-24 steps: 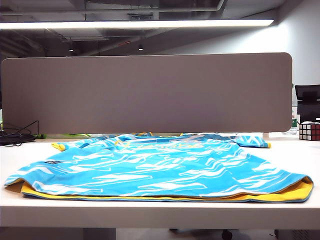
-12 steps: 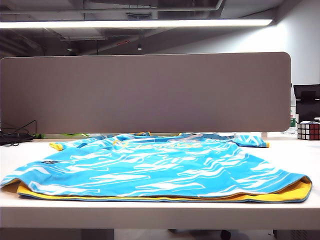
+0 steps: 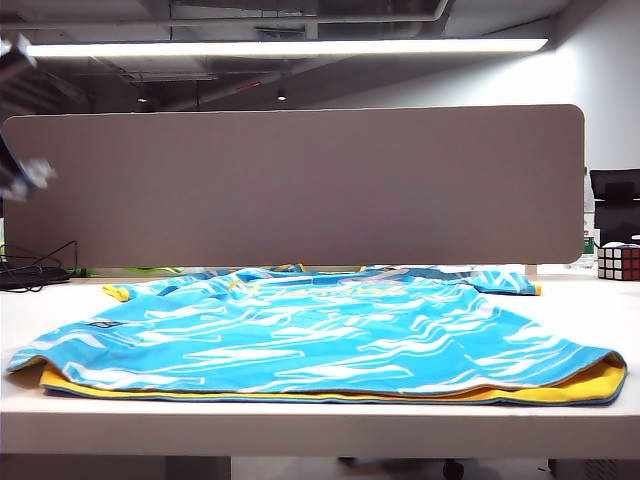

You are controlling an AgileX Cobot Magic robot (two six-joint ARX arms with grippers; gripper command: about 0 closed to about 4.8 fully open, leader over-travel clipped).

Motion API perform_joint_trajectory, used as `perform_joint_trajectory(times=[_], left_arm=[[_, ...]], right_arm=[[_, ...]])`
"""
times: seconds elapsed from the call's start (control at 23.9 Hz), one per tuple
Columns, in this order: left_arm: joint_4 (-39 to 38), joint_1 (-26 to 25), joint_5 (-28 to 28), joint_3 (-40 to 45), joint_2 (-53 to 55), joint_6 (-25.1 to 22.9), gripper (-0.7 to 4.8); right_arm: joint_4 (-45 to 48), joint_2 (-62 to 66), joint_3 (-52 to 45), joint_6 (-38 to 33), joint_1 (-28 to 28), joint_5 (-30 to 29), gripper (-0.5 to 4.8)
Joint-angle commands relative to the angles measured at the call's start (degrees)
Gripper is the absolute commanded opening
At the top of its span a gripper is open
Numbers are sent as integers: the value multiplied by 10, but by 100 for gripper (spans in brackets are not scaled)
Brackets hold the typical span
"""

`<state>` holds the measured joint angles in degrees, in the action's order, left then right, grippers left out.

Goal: Fold the bottom side of the soccer jersey horizontally towards the center, about one-third of the way, then fold the sleeve back towards the center, creating a straight line along the edge of the the soccer jersey, and finally fold the bottom of the soccer jersey up towards the top, creating a neat rectangle.

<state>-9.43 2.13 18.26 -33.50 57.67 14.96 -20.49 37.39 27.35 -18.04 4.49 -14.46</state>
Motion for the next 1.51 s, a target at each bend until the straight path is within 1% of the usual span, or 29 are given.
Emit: perform_joint_trajectory(times=[0.04, 0.08, 0.13, 0.17, 0.21, 0.29, 0.34, 0.38, 0.46, 0.54, 0.67, 0.75, 0.84, 0.92, 1.01, 1.09, 1.17, 1.3, 1.38, 1.42, 1.51], left_arm=[[-48, -2, 37, -40, 79, -49, 11], [-61, -3, 41, -48, 101, -63, 103], [-66, -5, 41, -50, 108, -65, 159], [-70, -10, 48, -50, 111, -66, 210], [-78, -18, 59, -50, 115, -66, 252], [-93, -35, 79, -50, 116, -66, 257], [-100, -45, 86, -50, 116, -66, 257], [-108, -57, 95, -50, 116, -67, 257], [-142, -102, 158, -50, 117, -71, 257], [-150, -112, 175, -50, 117, -70, 257], [-153, -114, 174, -50, 117, -79, 263], [-164, -114, 176, -49, 125, -83, 307], [-178, -114, 177, -49, 148, -92, 321], [-179, -114, 184, -49, 168, -96, 351], [-179, -113, 198, -50, 194, -101, 355], [-179, -108, 199, -50, 220, -105, 355], [-173, -106, 199, -49, 251, -107, 354], [-153, -104, 199, -49, 277, -107, 354], [-130, -96, 200, -50, 302, -104, 354], [-125, -89, 200, -50, 315, -104, 354], [-122, -76, 199, -50, 326, -104, 354]], right_arm=[[-98, 123, 86, 71, 0, -31, 1], [-125, 175, 117, 96, 0, -39, 20], [-133, 196, 128, 103, 0, -42, 45], [-141, 215, 138, 110, 0, -50, 86], [-143, 236, 148, 112, 0, -65, 169], [-142, 272, 158, 112, 0, -94, 332], [-142, 286, 162, 112, 0, -101, 362], [-142, 301, 165, 112, 0, -106, 366], [-145, 358, 168, 110, -1, -141, 366], [-153, 383, 168, 110, 0, -142, 366], [-153, 412, 168, 112, -1, -142, 366], [-153, 430, 168, 121, -1, -144, 366], [-153, 439, 167, 123, -1, -155, 366], [-152, 440, 167, 123, -1, -162, 366], [-150, 440, 167, 123, -1, -162, 366], [-148, 440, 166, 123, -1, -163, 366], [-124, 441, 155, 120, -1, -166, 366], [-115, 451, 149, 120, -1, -168, 366], [-106, 470, 149, 119, -8, -175, 366], [-97, 485, 149, 117, -10, -191, 366], [-90, 498, 149, 108, -22, -192, 366]])
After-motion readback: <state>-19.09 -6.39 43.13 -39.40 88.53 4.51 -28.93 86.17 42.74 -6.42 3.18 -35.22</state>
